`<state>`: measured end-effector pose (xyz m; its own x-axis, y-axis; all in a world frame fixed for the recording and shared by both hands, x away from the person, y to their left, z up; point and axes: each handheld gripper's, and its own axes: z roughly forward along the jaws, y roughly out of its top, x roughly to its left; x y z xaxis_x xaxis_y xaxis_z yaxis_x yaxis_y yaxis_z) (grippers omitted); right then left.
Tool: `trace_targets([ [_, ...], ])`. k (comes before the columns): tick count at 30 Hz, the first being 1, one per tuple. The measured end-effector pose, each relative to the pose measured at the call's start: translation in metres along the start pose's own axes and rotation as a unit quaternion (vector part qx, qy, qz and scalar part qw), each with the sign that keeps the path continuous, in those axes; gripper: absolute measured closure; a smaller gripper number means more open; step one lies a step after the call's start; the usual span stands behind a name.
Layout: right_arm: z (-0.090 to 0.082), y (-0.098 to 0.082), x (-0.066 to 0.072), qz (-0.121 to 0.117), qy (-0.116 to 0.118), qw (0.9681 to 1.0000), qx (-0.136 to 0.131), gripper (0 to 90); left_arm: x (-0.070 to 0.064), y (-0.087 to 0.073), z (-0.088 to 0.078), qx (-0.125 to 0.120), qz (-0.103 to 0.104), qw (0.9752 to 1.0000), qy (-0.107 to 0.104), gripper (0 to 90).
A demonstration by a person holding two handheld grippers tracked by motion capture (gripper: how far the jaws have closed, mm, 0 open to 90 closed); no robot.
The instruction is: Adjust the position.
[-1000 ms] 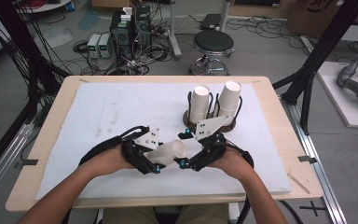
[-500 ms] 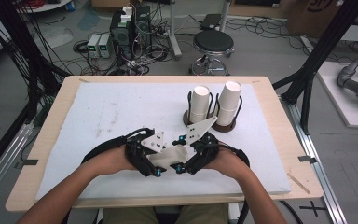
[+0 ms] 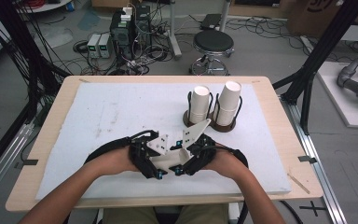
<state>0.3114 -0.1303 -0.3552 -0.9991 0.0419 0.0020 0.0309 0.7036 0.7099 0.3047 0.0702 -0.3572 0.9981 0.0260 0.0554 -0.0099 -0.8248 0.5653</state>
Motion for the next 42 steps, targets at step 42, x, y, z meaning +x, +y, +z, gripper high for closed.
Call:
trace_targets([
  [42,-0.027,-0.046,0.004,0.05,-0.024,0.9912,-0.12,34.5,-0.012,-0.082,0.001,-0.388,-0.132,0.9118,0.026,17.2],
])
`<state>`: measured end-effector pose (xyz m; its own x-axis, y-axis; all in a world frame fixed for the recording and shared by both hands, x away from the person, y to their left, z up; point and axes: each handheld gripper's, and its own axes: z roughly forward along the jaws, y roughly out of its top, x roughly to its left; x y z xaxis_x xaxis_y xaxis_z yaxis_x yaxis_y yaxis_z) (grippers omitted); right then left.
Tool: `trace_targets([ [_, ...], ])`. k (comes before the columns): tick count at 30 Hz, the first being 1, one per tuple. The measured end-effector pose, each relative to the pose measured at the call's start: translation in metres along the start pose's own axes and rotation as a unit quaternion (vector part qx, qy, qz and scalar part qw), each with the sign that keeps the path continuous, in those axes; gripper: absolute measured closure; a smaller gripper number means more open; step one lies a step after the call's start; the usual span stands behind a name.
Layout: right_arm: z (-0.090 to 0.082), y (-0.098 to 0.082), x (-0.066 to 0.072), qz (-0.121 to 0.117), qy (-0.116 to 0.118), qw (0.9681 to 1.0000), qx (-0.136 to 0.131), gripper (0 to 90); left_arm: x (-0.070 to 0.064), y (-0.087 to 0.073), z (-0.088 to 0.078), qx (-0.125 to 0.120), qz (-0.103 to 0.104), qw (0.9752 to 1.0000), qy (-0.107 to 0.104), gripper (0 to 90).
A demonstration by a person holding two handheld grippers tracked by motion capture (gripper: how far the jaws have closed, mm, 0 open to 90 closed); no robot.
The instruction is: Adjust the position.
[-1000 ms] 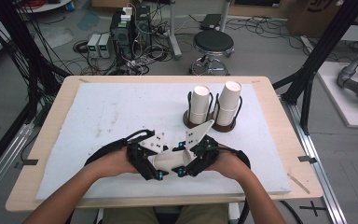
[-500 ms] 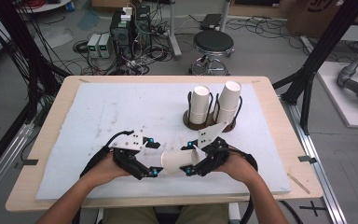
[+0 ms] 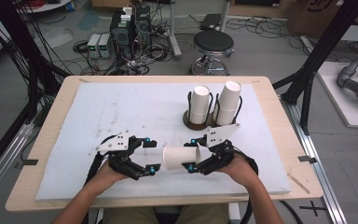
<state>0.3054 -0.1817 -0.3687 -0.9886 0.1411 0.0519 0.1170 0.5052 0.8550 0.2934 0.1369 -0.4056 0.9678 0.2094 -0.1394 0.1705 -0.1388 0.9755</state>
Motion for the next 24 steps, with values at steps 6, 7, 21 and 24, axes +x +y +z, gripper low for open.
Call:
trace_targets([
  [6,-0.001,0.0,0.001,0.0,0.002,0.9999,-0.017,34.5,-0.001,0.001,0.006,-0.006,0.0,1.0,-0.004,16.9],
  [7,-0.001,0.0,0.001,0.002,0.003,0.9998,-0.02,34.5,-0.002,0.001,0.007,-0.008,0.0,0.9999,-0.006,16.9],
  [21,0.003,0.0,0.002,0.008,0.037,0.9979,-0.052,34.6,-0.004,0.006,0.019,-0.014,0.006,0.9993,-0.033,16.9],
  [24,0.003,0.0,0.002,0.009,0.041,0.9976,-0.056,34.6,-0.005,0.005,0.021,-0.015,0.004,0.9991,-0.039,16.9],
])
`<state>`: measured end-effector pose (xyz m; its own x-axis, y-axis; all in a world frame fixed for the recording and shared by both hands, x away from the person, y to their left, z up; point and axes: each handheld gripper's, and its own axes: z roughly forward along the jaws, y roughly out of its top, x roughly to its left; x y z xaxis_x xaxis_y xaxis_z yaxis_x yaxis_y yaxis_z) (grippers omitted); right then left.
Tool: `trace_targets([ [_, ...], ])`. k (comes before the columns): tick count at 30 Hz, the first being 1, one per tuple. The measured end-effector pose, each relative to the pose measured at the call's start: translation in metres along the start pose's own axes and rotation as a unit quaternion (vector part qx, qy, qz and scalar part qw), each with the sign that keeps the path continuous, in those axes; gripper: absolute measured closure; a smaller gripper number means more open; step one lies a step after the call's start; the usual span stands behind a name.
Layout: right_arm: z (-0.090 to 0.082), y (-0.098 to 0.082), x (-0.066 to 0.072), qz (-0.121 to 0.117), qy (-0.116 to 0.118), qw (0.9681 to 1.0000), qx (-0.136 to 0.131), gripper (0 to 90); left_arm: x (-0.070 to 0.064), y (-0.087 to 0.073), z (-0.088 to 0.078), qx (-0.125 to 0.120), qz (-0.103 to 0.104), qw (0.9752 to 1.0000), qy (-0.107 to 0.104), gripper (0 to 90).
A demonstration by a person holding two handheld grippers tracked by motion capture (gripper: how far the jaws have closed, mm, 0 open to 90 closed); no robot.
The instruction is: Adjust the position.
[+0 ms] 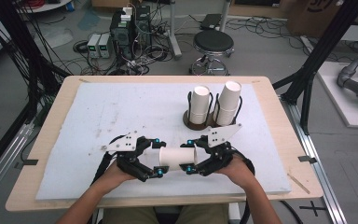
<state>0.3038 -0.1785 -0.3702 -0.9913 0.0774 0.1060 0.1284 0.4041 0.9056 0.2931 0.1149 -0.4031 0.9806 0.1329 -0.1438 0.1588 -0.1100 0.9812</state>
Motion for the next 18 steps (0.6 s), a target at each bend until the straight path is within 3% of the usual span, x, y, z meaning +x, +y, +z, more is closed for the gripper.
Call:
trace_targets([
  [12,-0.001,-0.0022,-0.0024,0.018,0.021,0.999,-0.035,34.9,-0.0008,-0.0004,0.0032,-0.004,0.0,1.0,-0.008,19.5],
  [18,-0.0016,-0.0033,-0.0032,0.019,0.023,0.9989,-0.036,35.4,0.0005,-0.0006,0.0025,-0.002,0.001,1.0,-0.007,24.8],
])
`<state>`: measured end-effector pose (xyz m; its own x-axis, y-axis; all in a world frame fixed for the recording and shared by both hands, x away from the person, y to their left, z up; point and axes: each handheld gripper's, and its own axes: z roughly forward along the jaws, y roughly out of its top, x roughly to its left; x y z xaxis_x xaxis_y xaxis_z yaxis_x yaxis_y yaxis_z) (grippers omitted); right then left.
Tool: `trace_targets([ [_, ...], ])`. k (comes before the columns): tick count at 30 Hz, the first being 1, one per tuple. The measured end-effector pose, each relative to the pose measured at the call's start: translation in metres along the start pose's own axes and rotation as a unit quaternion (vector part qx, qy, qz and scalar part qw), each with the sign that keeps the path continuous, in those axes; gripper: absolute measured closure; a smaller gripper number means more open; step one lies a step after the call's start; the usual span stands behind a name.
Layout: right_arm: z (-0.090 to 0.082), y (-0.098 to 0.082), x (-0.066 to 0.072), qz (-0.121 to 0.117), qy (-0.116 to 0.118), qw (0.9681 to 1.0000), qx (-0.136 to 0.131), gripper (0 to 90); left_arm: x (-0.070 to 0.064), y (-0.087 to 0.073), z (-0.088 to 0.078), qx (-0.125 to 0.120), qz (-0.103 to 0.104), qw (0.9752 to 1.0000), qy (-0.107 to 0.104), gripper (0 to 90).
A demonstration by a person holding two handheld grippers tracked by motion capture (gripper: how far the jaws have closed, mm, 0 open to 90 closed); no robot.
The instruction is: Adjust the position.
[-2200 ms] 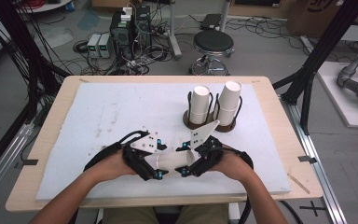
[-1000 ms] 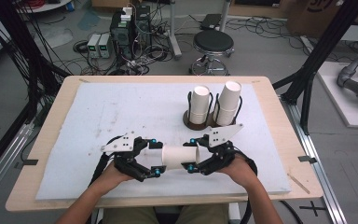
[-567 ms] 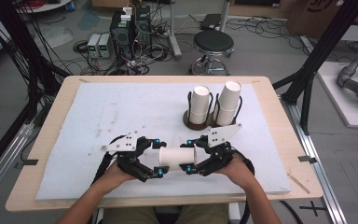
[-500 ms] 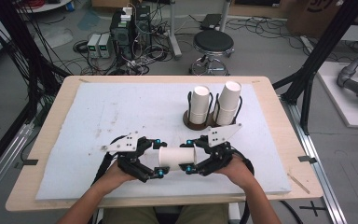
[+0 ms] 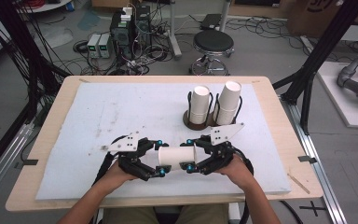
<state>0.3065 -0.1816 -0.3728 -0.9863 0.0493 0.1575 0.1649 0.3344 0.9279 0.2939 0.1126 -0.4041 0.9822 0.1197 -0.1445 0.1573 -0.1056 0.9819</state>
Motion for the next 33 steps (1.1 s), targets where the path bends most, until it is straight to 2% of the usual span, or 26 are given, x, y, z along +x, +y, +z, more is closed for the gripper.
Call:
trace_targets([
  [6,0.0,-0.001,0.0,0.001,-0.003,1.0,0.008,35.7,0.0,0.001,-0.002,-0.002,0.001,1.0,0.0,26.4],
  [13,0.001,0.0,0.0,-0.002,-0.005,0.9999,0.011,36.2,0.0,0.002,-0.003,0.005,0.006,1.0,0.001,28.9],
  [19,0.001,0.001,0.001,-0.002,-0.007,0.9999,0.016,36.0,0.0,0.003,-0.004,0.006,0.003,1.0,-0.005,30.2],
  [29,0.001,0.007,0.006,0.001,-0.028,0.9994,0.021,25.8,0.001,0.005,-0.009,0.002,0.001,1.0,0.002,31.7],
  [33,-0.001,0.011,0.008,0.001,-0.041,0.999,0.017,22.2,0.002,0.008,-0.015,0.01,0.006,0.9999,0.011,30.9],
])
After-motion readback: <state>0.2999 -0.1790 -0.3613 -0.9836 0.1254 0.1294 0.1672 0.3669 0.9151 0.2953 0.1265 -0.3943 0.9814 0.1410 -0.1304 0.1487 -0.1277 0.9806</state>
